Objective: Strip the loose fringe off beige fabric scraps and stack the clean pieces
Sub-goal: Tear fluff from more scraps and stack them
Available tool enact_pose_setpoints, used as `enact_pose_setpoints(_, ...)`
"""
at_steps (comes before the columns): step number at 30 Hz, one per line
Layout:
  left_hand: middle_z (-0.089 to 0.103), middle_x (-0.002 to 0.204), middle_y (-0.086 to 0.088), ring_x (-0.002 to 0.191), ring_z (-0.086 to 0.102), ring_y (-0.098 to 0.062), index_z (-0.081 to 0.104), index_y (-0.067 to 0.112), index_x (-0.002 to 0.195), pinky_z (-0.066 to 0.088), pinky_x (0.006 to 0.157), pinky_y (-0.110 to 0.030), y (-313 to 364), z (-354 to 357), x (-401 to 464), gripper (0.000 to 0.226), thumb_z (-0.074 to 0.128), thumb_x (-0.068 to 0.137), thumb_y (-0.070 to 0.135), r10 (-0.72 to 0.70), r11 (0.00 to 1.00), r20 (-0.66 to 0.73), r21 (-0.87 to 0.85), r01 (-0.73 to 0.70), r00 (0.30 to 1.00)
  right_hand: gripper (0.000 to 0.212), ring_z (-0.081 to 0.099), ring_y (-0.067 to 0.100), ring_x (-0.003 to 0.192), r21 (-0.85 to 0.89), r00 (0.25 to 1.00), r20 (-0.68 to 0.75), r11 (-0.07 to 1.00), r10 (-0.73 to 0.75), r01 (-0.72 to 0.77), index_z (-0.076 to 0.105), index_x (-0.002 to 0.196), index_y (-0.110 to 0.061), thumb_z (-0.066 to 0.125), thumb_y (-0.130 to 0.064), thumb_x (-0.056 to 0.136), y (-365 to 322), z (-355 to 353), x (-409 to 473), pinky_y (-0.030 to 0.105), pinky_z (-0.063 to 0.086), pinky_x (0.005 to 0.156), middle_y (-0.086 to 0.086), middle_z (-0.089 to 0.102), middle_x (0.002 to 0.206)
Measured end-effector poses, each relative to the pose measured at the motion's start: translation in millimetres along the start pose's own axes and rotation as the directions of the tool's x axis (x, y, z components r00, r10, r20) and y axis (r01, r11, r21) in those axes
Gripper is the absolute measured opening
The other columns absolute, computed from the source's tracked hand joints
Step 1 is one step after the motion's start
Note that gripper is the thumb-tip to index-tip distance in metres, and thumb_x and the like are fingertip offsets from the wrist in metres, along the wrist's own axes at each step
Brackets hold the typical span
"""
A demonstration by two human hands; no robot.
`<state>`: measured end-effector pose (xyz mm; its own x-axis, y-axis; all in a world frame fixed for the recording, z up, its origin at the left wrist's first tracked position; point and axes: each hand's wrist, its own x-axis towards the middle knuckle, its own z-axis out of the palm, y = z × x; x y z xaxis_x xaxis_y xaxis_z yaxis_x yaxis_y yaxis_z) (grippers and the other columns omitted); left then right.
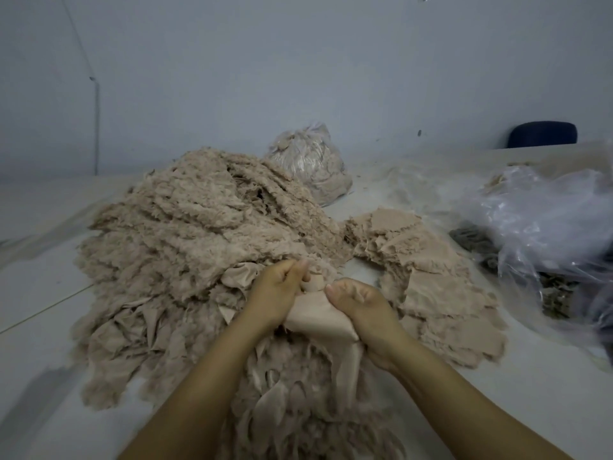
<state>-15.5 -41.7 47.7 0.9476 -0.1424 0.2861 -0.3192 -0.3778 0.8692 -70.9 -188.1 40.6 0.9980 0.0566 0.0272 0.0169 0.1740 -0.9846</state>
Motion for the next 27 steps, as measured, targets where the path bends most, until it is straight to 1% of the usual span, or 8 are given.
enact_pose_setpoints(4, 0.051, 0.044, 0.011, 0.043, 0.044, 0.002, 0.06, 0.014, 0.062, 0.037, 0.049, -0.016, -5.8, -2.1, 5.1, 0.044, 0.048, 0.095, 0.04, -0.054, 0.995, -0.04, -0.083, 0.051, 0.998, 0.025, 0.035, 0.026, 0.068, -0.003, 0.995, -0.095, 0.999, -0.036, 0.036, 0.053, 0.071, -0.012, 0.057, -0.019, 0.095, 8.1, 6.8, -2.2, 0.037, 0.03, 0.063, 0.014, 0.043, 0.073)
enact_pose_setpoints(8, 0.046, 0.037, 0.008, 0.035, 0.041, -0.002, 0.06, 0.017, 0.053, 0.031, 0.048, -0.023, -13.2, -12.7, 3.1, 0.056, 0.046, 0.081, 0.064, -0.134, 0.989, -0.101, -0.074, 0.127, 0.986, 0.028, 0.051, 0.022, 0.064, 0.11, 0.966, -0.257, 0.993, -0.009, 0.039, 0.055, 0.069, -0.013, 0.054, -0.019, 0.097, 9.5, -5.3, -0.6, 0.033, 0.042, 0.061, 0.01, 0.054, 0.067)
enact_pose_setpoints(12, 0.068, 0.06, 0.004, 0.053, 0.06, -0.006, 0.07, 0.015, 0.079, 0.048, 0.058, -0.029, -5.1, -5.5, -5.4, 0.071, 0.044, 0.066, 0.08, -0.226, 0.963, 0.21, -0.098, 0.25, 0.951, 0.025, 0.058, 0.023, 0.069, 0.223, 0.966, -0.258, 0.973, 0.006, 0.053, 0.057, 0.079, -0.007, 0.05, -0.022, 0.098, 6.7, -9.2, 5.6, 0.036, 0.05, 0.066, 0.01, 0.061, 0.071)
enact_pose_setpoints(14, 0.074, 0.086, -0.006, 0.075, 0.069, -0.016, 0.073, 0.012, 0.089, 0.054, 0.072, -0.032, -3.2, 9.9, -11.8, 0.057, 0.056, 0.078, 0.065, -0.287, 0.899, 0.385, -0.209, 0.386, 0.877, 0.025, 0.063, 0.025, 0.071, 0.293, 0.966, -0.259, 0.952, -0.005, 0.084, 0.057, 0.082, -0.005, 0.05, -0.024, 0.098, 8.9, -3.4, 7.5, 0.04, 0.053, 0.071, 0.015, 0.064, 0.076)
enact_pose_setpoints(17, 0.065, 0.073, -0.009, 0.059, 0.06, -0.014, 0.067, 0.009, 0.078, 0.047, 0.054, -0.022, -0.9, 24.3, -19.8, 0.019, 0.058, 0.092, 0.018, -0.352, 0.789, 0.366, -0.381, 0.483, 0.862, 0.032, 0.066, 0.019, 0.062, 0.329, 0.969, -0.243, 0.937, -0.037, 0.119, 0.059, 0.082, -0.004, 0.053, -0.034, 0.091, 13.6, -10.2, 4.9, 0.03, 0.055, 0.056, 0.012, 0.065, 0.07)
enact_pose_setpoints(22, 0.059, 0.059, 0.006, 0.051, 0.049, -0.005, 0.06, 0.018, 0.07, 0.039, 0.048, -0.016, 5.6, 19.4, -9.2, 0.023, 0.058, 0.092, 0.013, -0.14, 0.918, 0.238, -0.333, 0.216, 0.961, 0.075, 0.068, 0.03, 0.102, 0.222, 0.975, 0.09, 0.95, 0.204, -0.22, 0.067, 0.111, 0.001, 0.052, -0.064, 0.077, 3.2, -36.5, 7.9, 0.039, 0.053, 0.088, 0.02, 0.07, 0.106)
enact_pose_setpoints(25, 0.061, 0.069, 0.002, 0.063, 0.051, -0.008, 0.064, 0.017, 0.077, 0.042, 0.06, -0.019, 11.7, 24.3, -7.4, 0.02, 0.055, 0.095, 0.022, -0.086, 0.956, 0.229, -0.256, 0.145, 0.97, 0.048, 0.069, 0.021, 0.078, -0.02, 0.983, 0.035, 0.983, 0.181, -0.181, 0.073, 0.093, -0.006, 0.067, -0.049, 0.072, 0.5, -32.3, 12.8, 0.025, 0.053, 0.062, 0.008, 0.074, 0.082)
enact_pose_setpoints(27, 0.065, 0.087, 0.002, 0.082, 0.059, -0.009, 0.068, 0.019, 0.094, 0.046, 0.079, -0.023, 11.4, 27.6, -9.1, 0.038, 0.045, 0.093, 0.049, -0.164, 0.921, 0.28, -0.3, 0.248, 0.946, 0.027, 0.069, 0.019, 0.073, -0.048, 0.995, -0.045, 0.995, 0.085, -0.087, 0.071, 0.088, -0.008, 0.069, -0.034, 0.083, 6.1, -25.4, 14.6, 0.023, 0.052, 0.06, 0.005, 0.074, 0.078)
